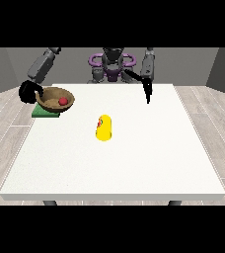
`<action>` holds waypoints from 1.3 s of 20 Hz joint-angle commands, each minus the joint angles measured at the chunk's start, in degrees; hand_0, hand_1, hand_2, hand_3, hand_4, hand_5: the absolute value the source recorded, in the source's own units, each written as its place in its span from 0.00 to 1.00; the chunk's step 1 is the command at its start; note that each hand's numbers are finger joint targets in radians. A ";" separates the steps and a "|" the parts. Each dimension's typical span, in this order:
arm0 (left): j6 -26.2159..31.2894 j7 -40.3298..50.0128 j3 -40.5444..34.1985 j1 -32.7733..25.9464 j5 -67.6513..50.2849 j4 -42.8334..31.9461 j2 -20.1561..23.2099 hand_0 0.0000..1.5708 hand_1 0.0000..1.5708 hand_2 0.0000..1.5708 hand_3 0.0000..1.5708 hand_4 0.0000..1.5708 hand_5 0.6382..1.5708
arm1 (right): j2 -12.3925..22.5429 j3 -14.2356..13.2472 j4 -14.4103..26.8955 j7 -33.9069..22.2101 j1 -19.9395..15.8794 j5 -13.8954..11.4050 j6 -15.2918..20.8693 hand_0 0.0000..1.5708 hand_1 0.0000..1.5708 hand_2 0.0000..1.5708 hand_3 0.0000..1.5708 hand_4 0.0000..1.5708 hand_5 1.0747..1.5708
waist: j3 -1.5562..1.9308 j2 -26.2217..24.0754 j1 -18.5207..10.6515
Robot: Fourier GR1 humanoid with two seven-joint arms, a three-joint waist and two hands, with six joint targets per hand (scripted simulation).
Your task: Pick the cup and pour the ball into the bowl, then pick the bowl and place it on the pad
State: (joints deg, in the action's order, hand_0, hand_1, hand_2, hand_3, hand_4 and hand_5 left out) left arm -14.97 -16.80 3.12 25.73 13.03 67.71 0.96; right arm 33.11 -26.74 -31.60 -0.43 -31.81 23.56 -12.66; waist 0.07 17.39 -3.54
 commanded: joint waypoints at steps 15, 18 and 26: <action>-3.27 6.76 5.22 -4.96 5.93 24.64 0.61 0.00 0.00 0.00 0.00 0.00 0.05 | 13.09 -6.11 12.66 6.04 -8.91 3.65 -11.47 1.00 1.00 1.00 0.00 0.27 1.00 | 0.05 13.88 0.80; -0.23 10.44 3.99 -4.23 4.08 26.60 2.20 0.00 0.00 0.00 0.00 0.00 0.05 | 14.30 -4.49 12.58 5.49 -8.66 1.98 -11.96 1.00 1.00 1.00 0.41 0.25 1.00 | 0.03 12.26 0.58; -0.51 8.04 5.84 -9.22 3.93 21.29 -0.74 0.00 0.00 0.00 0.00 0.00 0.06 | 8.97 0.19 11.94 6.32 -4.61 -1.92 -8.85 1.00 1.00 1.00 0.62 0.27 0.96 | -0.06 5.09 0.16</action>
State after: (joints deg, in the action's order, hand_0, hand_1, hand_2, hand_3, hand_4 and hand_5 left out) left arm -15.96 -7.97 9.37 16.87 17.85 92.07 0.98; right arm 44.85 -28.83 -18.86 5.04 -37.84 23.59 -23.71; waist 0.05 25.16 -3.20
